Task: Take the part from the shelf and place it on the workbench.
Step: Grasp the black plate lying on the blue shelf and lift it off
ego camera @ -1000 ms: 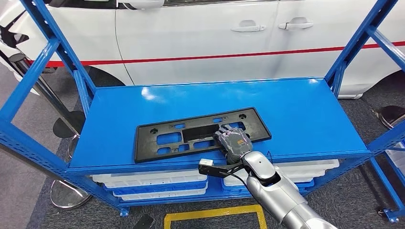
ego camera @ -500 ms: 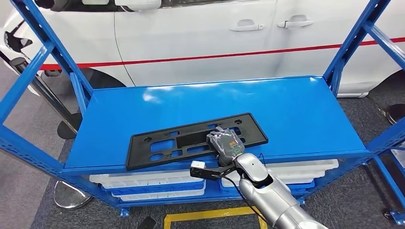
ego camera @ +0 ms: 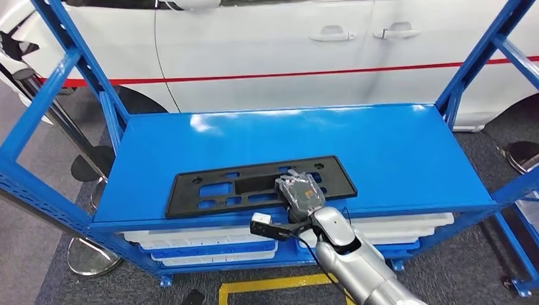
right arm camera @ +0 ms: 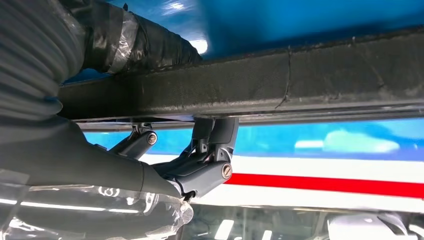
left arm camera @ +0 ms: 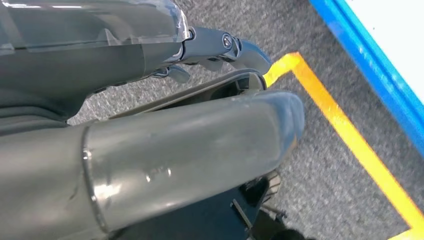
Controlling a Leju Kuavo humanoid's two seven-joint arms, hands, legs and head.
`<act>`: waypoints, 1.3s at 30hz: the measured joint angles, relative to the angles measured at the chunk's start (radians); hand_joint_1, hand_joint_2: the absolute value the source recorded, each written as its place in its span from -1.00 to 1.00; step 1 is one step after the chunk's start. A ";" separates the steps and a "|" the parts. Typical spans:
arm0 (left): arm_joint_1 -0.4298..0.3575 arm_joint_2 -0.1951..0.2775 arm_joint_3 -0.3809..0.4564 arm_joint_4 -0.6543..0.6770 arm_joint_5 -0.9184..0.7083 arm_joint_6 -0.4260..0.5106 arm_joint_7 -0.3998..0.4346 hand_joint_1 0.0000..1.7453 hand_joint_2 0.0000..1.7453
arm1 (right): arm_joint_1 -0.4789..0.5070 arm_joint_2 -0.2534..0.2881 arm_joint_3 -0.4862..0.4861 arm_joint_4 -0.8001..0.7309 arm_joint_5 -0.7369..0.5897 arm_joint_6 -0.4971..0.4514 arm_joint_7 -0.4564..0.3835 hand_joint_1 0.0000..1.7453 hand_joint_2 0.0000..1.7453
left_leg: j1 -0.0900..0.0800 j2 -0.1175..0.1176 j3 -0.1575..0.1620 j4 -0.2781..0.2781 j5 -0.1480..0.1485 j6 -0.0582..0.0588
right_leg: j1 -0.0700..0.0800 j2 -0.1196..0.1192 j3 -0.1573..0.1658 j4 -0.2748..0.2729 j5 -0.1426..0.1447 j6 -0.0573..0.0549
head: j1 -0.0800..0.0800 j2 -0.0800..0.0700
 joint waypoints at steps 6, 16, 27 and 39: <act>0.010 0.000 0.014 0.000 0.000 0.011 -0.030 -1.00 -1.00 | 0.034 -0.061 -0.045 -0.120 0.027 -0.004 0.003 1.00 1.00 | -0.011 -0.001 -0.007 0.008 -0.005 0.010 | 0.001 -0.001 -0.092 0.158 -0.029 0.000 | 0.000 0.000; 0.013 -0.001 0.043 0.000 0.002 0.005 -0.071 -1.00 1.00 | -0.006 -0.168 -0.108 -0.287 0.024 0.052 0.001 1.00 1.00 | -0.012 -0.003 -0.051 0.105 -0.067 -0.031 | -0.001 0.000 -0.004 -0.052 0.059 -0.034 | -0.001 0.000; 0.017 -0.001 0.085 0.000 0.024 0.054 -0.152 -1.00 1.00 | -0.003 -0.236 -0.170 -0.430 -0.088 0.033 -0.020 1.00 1.00 | -0.019 -0.005 -0.034 0.030 -0.006 -0.014 | 0.003 0.000 0.003 -0.058 0.052 -0.023 | -0.002 0.000; 0.029 -0.016 0.135 -0.003 0.041 0.045 -0.272 -1.00 1.00 | 0.123 -0.272 -0.384 -0.642 -0.480 -0.061 -0.135 1.00 1.00 | -0.013 -0.006 -0.015 0.019 -0.013 0.005 | -0.008 -0.003 -0.048 0.023 0.043 0.011 | -0.001 0.000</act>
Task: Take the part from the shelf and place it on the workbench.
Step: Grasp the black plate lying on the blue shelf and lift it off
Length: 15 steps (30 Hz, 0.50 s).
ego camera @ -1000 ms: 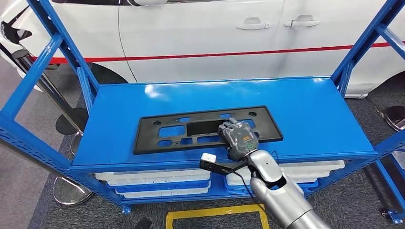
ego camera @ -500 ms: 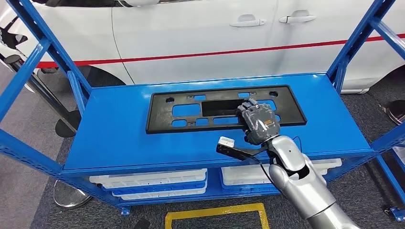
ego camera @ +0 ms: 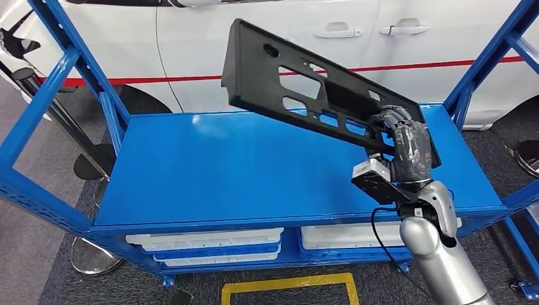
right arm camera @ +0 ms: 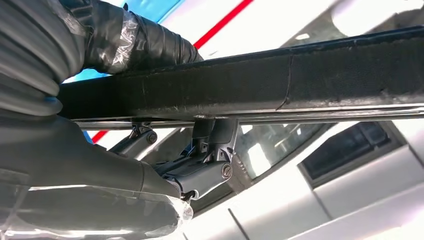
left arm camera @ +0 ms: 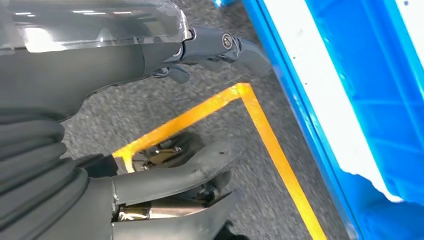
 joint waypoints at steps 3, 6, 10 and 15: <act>0.000 0.001 0.006 0.000 -0.006 -0.010 0.004 -1.00 1.00 | 0.021 0.000 -0.040 -0.020 -0.054 -0.008 -0.011 1.00 1.00 | -0.004 0.000 -0.008 0.021 -0.014 -0.013 | 0.003 0.005 0.027 -0.059 0.011 -0.013 | -0.001 0.000; 0.002 0.001 0.007 0.000 -0.015 -0.032 0.001 -1.00 1.00 | 0.043 0.001 -0.074 -0.029 -0.103 -0.012 -0.027 1.00 1.00 | 0.000 0.000 -0.012 0.037 -0.028 -0.024 | 0.003 0.005 0.030 -0.061 0.012 -0.031 | -0.001 0.000; 0.004 0.001 0.007 0.000 -0.021 -0.043 -0.003 -1.00 1.00 | 0.059 0.002 -0.099 -0.037 -0.131 -0.013 -0.040 1.00 1.00 | 0.006 0.002 -0.102 0.232 -0.128 -0.039 | 0.004 0.002 0.032 -0.063 0.012 -0.044 | -0.001 0.000; 0.006 0.002 0.007 0.000 -0.021 -0.045 -0.003 -1.00 1.00 | 0.073 0.002 -0.106 -0.040 -0.135 -0.012 -0.042 1.00 1.00 | -0.005 0.002 -0.057 0.128 -0.044 -0.009 | 0.014 0.003 0.034 -0.063 0.011 -0.046 | -0.001 0.000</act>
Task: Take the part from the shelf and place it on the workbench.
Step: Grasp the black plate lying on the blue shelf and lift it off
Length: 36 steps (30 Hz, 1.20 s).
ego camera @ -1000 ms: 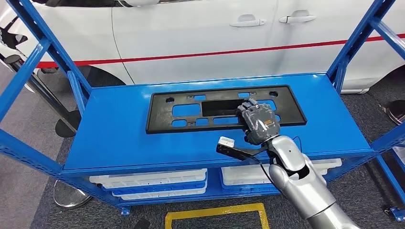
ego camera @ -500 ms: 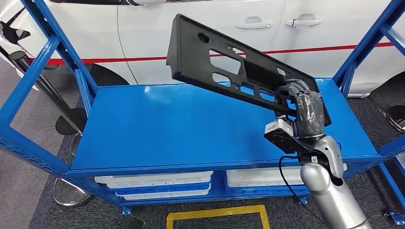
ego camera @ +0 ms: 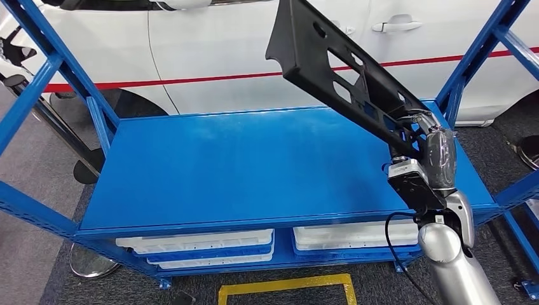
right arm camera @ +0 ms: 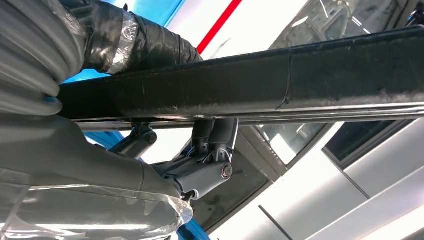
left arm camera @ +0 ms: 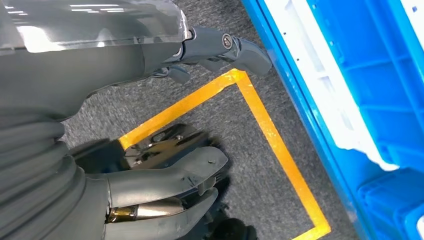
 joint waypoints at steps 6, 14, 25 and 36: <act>0.000 0.003 0.000 0.000 0.000 -0.035 0.000 -1.00 1.00 | 0.015 0.006 -0.024 -0.002 -0.147 0.043 -0.014 1.00 1.00 | -0.012 0.003 0.066 -0.140 0.045 0.026 | -0.004 -0.005 0.003 -0.006 0.000 0.023 | 0.000 0.000; 0.003 0.003 0.007 0.000 -0.005 -0.060 0.006 -1.00 1.00 | 0.037 0.011 -0.096 0.016 -0.271 0.099 -0.042 1.00 1.00 | -0.004 0.003 0.074 -0.151 0.052 0.027 | -0.015 -0.006 -0.065 0.148 -0.053 0.049 | 0.000 0.000; 0.001 0.004 0.013 0.000 -0.009 -0.066 0.009 -1.00 1.00 | 0.044 0.024 -0.146 0.011 -0.375 0.148 -0.051 1.00 1.00 | 0.003 0.001 -0.029 0.080 -0.078 -0.022 | -0.015 0.000 0.002 0.007 -0.009 0.006 | 0.000 0.000; 0.001 0.007 0.016 0.000 -0.015 -0.065 0.010 -1.00 1.00 | 0.046 0.029 -0.151 0.009 -0.368 0.150 -0.051 1.00 1.00 | -0.023 0.002 0.059 -0.127 0.040 0.033 | -0.008 -0.003 0.010 -0.005 -0.007 0.021 | 0.000 0.000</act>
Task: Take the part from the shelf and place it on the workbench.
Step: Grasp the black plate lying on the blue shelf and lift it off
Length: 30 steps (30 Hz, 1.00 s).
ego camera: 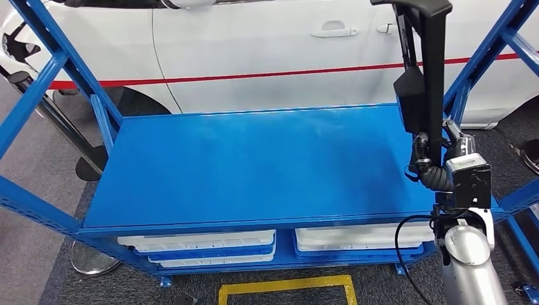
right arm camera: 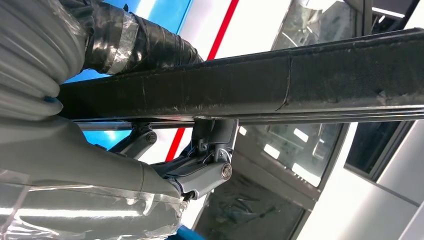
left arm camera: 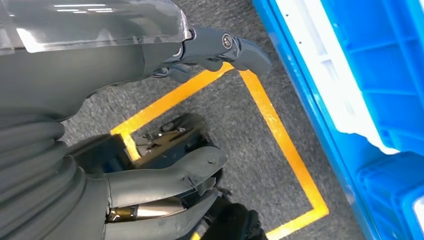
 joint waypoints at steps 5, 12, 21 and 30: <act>-0.001 0.000 0.001 0.000 -0.001 0.002 0.004 -1.00 1.00 | -0.002 0.000 0.000 -0.001 0.017 -0.001 0.000 1.00 1.00 | 0.009 0.003 0.020 -0.042 0.021 0.008 | 0.003 0.000 -0.083 0.187 -0.107 0.013 | 0.001 0.000; 0.001 0.000 0.006 0.000 -0.010 0.007 0.037 -1.00 1.00 | -0.009 0.001 0.000 0.000 0.029 0.000 0.002 1.00 1.00 | 0.013 0.000 -0.002 0.014 -0.009 -0.019 | -0.007 0.000 0.003 0.014 -0.010 0.021 | 0.000 0.000; 0.000 0.000 0.012 0.000 -0.016 0.029 0.068 -1.00 1.00 | -0.018 0.008 0.004 0.000 0.051 0.004 0.003 1.00 1.00 | 0.029 0.000 -0.110 0.242 -0.124 -0.056 | -0.002 -0.002 0.005 0.007 -0.012 -0.017 | 0.000 0.000; 0.000 0.002 0.017 0.000 -0.026 0.024 0.044 -1.00 1.00 | -0.014 0.025 0.024 0.001 0.076 -0.011 0.000 1.00 1.00 | 0.007 -0.002 -0.019 0.012 0.005 -0.015 | -0.004 0.001 0.009 -0.001 -0.011 -0.006 | 0.000 0.000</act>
